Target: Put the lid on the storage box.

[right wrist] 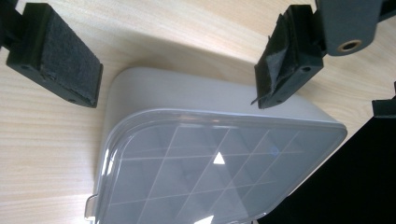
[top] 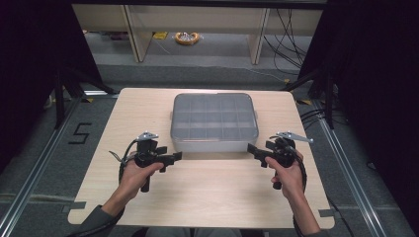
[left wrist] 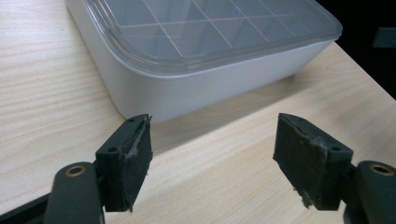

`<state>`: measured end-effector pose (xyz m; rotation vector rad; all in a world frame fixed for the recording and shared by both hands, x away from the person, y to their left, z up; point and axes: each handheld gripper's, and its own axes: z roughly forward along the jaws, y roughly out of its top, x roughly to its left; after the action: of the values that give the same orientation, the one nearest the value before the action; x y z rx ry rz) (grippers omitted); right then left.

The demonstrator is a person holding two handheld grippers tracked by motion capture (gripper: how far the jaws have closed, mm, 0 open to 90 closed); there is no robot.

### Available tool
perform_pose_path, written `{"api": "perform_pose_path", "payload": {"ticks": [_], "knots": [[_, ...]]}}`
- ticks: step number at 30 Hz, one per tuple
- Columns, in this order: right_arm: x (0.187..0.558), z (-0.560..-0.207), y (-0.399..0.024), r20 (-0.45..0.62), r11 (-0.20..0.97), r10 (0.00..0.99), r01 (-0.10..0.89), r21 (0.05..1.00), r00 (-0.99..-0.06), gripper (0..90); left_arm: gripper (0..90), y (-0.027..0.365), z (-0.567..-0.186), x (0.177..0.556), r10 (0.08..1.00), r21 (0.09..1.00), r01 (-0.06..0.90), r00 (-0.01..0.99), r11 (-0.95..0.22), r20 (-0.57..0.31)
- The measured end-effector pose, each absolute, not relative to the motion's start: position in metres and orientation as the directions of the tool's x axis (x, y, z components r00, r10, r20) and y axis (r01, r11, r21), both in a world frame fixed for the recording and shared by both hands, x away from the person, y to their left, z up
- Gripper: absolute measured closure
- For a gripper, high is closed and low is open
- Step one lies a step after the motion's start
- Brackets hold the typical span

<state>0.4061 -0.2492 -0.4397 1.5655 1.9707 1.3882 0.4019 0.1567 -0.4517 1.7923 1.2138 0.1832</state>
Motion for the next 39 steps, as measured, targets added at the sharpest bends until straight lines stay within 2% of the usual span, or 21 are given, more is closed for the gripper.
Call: {"api": "perform_pose_path", "payload": {"ticks": [8, 10, 12, 17, 18, 19, 26, 29, 33, 34, 38, 39], "knots": [[0.398, -0.444, -0.245, 0.316, -0.021, 0.862, 0.595, 0.804, -0.396, 16.2, 27.0, 0.156, -0.458, 0.393, 0.779, 0.752, 0.652, 0.518, -0.093, -0.353], [0.396, -0.445, -0.246, 0.291, 0.015, 0.862, 0.594, 0.804, -0.416, 16.2, 26.8, 0.157, -0.460, 0.391, 0.773, 0.752, 0.653, 0.524, -0.095, -0.357], [0.393, -0.446, -0.242, 0.321, -0.019, 0.858, 0.600, 0.800, -0.400, 16.2, 26.5, 0.157, -0.462, 0.388, 0.767, 0.753, 0.650, 0.535, -0.106, -0.354], [0.390, -0.449, -0.243, 0.249, 0.049, 0.866, 0.568, 0.821, -0.435, 16.2, 25.2, 0.155, -0.466, 0.382, 0.754, 0.757, 0.644, 0.548, -0.106, -0.361], [0.385, -0.446, -0.239, 0.279, 0.024, 0.874, 0.608, 0.794, -0.399, 16.2, 24.5, 0.155, -0.466, 0.380, 0.754, 0.760, 0.640, 0.553, -0.112, -0.354], [0.386, -0.449, -0.241, 0.261, 0.051, 0.860, 0.583, 0.811, -0.438, 16.2, 23.9, 0.154, -0.467, 0.379, 0.746, 0.763, 0.637, 0.562, -0.115, -0.357], [0.374, -0.456, -0.238, 0.307, 0.042, 0.842, 0.620, 0.784, -0.445, 16.4, 18.2, 0.151, -0.469, 0.367, 0.730, 0.768, 0.626, 0.587, -0.135, -0.350], [0.367, -0.457, -0.239, 0.285, 0.076, 0.839, 0.620, 0.781, -0.463, 16.4, 15.2, 0.149, -0.470, 0.361, 0.728, 0.770, 0.623, 0.592, -0.141, -0.346], [0.356, -0.460, -0.237, 0.323, 0.046, 0.828, 0.630, 0.775, -0.458, 16.2, 14.9, 0.150, -0.473, 0.351, 0.714, 0.775, 0.612, 0.613, -0.158, -0.339], [0.355, -0.461, -0.239, 0.311, 0.061, 0.819, 0.612, 0.789, -0.483, 16.2, 14.9, 0.151, -0.474, 0.348, 0.712, 0.775, 0.608, 0.621, -0.174, -0.328], [0.346, -0.467, -0.237, 0.306, 0.079, 0.823, 0.629, 0.773, -0.479, 16.2, 15.0, 0.154, -0.476, 0.337, 0.700, 0.777, 0.594, 0.646, -0.210, -0.305], [0.343, -0.469, -0.235, 0.337, 0.057, 0.815, 0.643, 0.764, -0.472, 16.2, 15.0, 0.154, -0.477, 0.335, 0.697, 0.781, 0.587, 0.651, -0.213, -0.300]]}}
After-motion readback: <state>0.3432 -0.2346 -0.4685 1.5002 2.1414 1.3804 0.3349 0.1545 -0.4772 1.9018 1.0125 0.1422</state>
